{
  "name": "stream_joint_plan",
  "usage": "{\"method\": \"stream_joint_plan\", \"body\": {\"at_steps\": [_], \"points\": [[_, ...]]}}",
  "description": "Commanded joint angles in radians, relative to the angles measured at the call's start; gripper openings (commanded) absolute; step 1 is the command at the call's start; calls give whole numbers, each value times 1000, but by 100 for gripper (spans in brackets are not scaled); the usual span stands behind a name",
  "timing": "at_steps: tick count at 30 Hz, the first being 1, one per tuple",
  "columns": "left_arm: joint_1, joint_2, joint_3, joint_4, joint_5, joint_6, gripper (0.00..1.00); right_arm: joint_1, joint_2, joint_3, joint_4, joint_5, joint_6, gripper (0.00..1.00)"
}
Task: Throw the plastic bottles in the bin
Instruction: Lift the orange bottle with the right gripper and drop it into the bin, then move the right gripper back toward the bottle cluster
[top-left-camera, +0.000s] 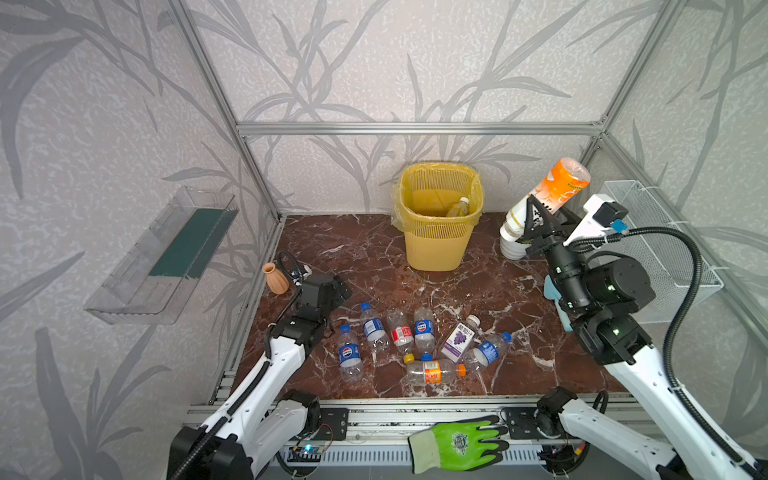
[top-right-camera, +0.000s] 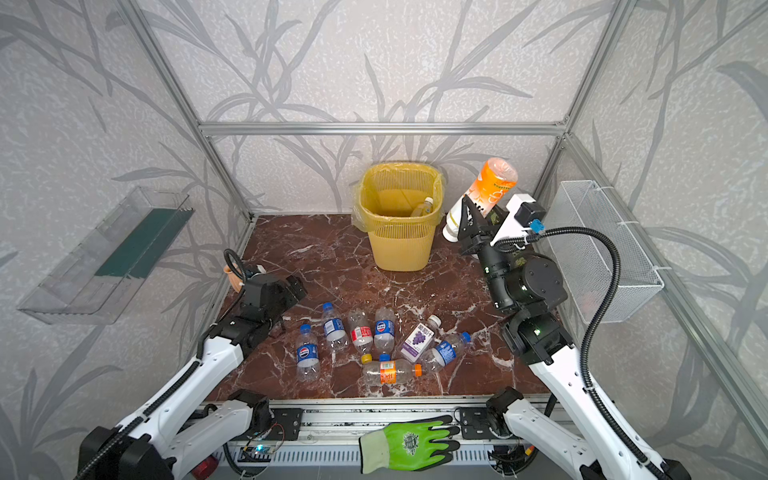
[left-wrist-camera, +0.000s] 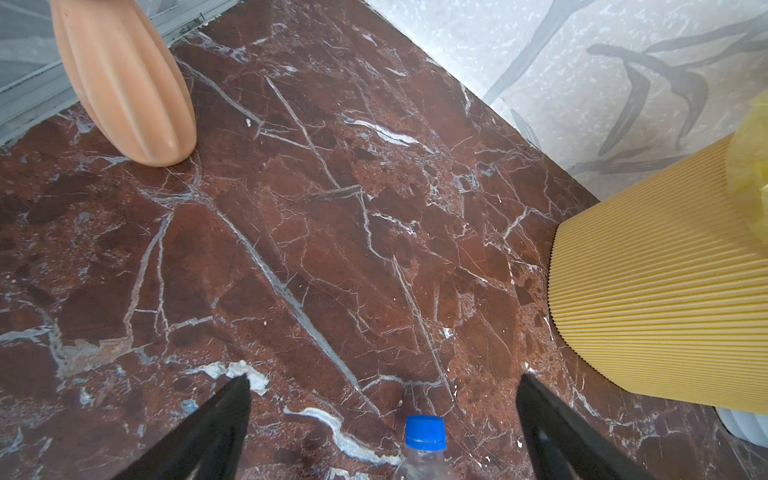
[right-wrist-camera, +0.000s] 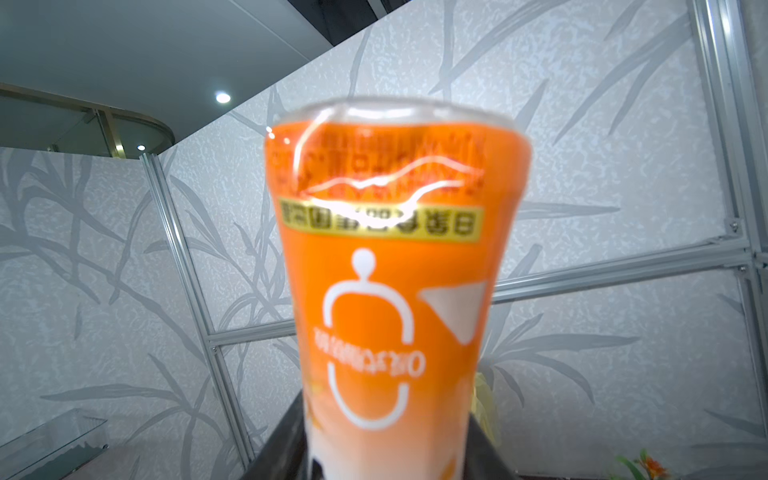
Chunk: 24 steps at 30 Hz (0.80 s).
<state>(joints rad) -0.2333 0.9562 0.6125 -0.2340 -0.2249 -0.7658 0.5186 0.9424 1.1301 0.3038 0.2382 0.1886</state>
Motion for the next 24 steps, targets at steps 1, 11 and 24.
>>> {"method": "stream_joint_plan", "body": {"at_steps": [1,11,24], "points": [[6,-7,1,2,3,-25,99,-6,202,103,42,-70,-33,47],[6,46,79,-58,51,-6,99,-72,698,682,-452,-202,-34,99],[2,10,79,-49,76,38,99,-136,418,389,-412,-170,-3,99]]}}
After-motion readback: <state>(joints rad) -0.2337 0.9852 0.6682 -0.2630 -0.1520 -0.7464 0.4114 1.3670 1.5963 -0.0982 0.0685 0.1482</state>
